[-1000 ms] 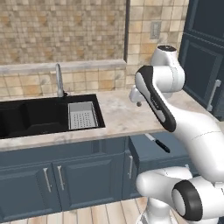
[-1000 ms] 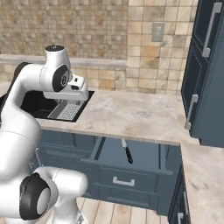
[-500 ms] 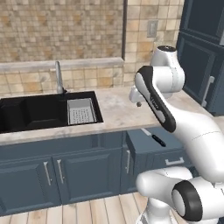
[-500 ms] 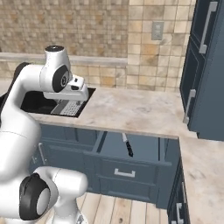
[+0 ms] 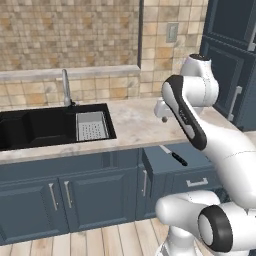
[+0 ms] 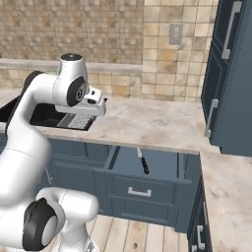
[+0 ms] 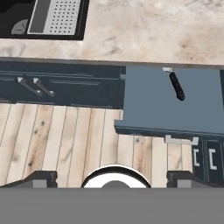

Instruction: Pick up the knife from the drawer and place it on the cutting board. Then place the meat from the plate to the cutting board.

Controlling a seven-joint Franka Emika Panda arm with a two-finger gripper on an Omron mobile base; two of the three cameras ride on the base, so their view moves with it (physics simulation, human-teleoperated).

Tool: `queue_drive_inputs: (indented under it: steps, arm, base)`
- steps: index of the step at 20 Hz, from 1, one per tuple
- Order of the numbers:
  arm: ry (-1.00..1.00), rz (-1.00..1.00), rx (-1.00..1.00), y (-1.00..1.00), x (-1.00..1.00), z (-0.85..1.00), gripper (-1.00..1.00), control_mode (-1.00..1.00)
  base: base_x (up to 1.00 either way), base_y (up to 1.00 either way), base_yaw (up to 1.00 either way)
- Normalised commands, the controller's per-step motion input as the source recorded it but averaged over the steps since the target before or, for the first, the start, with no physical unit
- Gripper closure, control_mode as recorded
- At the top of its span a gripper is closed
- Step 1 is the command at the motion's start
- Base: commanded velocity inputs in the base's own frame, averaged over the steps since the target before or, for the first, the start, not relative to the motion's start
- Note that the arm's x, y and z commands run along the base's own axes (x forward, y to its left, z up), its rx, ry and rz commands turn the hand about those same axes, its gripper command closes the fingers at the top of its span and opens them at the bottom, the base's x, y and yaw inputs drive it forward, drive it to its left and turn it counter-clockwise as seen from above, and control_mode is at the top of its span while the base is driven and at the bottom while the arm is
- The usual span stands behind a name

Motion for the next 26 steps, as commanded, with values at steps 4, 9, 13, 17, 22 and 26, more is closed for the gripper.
queue_drive_inputs:
  steps: [4,9,13,17,22,26]
  arm:
    - [0.05,0.0,0.08,-0.54,0.15,-0.12,-1.0,-1.0]
    - [0.16,0.0,0.03,-0.48,0.23,-0.34,-1.0,-1.0]
    - [0.21,0.0,0.0,-0.37,0.17,-0.53,-1.0,-1.0]
    - [0.2,0.0,0.0,-0.2,0.06,-0.64,-1.0,-1.0]
    - [0.03,0.02,0.0,-0.11,0.0,-0.44,-1.0,-1.0]
    - [-0.02,0.03,0.0,-0.01,0.0,-0.34,-1.0,-1.0]
  base:
    - [0.0,0.0,0.0]
    - [0.0,0.0,0.0]
    - [0.0,0.0,0.0]
    - [0.0,0.0,0.0]
    - [0.0,0.0,0.0]
    - [0.0,0.0,0.0]
